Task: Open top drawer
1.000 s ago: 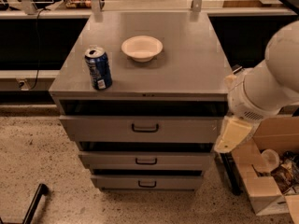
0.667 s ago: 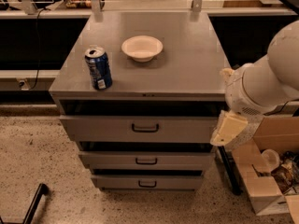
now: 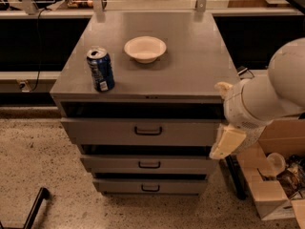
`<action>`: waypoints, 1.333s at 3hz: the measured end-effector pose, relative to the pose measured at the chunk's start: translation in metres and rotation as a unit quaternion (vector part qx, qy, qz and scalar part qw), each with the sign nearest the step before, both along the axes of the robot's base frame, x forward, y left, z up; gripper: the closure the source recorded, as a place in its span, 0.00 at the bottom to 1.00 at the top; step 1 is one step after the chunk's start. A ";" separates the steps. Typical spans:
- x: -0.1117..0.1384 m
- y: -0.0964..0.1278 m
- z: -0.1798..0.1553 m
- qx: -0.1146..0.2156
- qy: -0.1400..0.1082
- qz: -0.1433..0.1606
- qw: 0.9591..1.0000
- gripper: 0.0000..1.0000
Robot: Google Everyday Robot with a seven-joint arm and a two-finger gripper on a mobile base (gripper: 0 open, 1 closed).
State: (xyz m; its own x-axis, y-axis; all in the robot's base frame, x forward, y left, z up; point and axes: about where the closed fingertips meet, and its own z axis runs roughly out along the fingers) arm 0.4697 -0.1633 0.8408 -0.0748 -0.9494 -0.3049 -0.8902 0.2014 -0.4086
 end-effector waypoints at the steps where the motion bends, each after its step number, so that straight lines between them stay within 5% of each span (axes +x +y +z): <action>1: -0.009 0.017 -0.039 0.013 0.020 0.035 0.999 0.00; 3: -0.002 0.041 -0.116 0.032 0.066 0.051 0.996 0.00; 4: 0.010 0.051 -0.134 0.038 0.063 0.053 0.996 0.00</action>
Offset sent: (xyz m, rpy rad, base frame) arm -0.0076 0.0406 -0.1369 0.0551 0.1560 0.1288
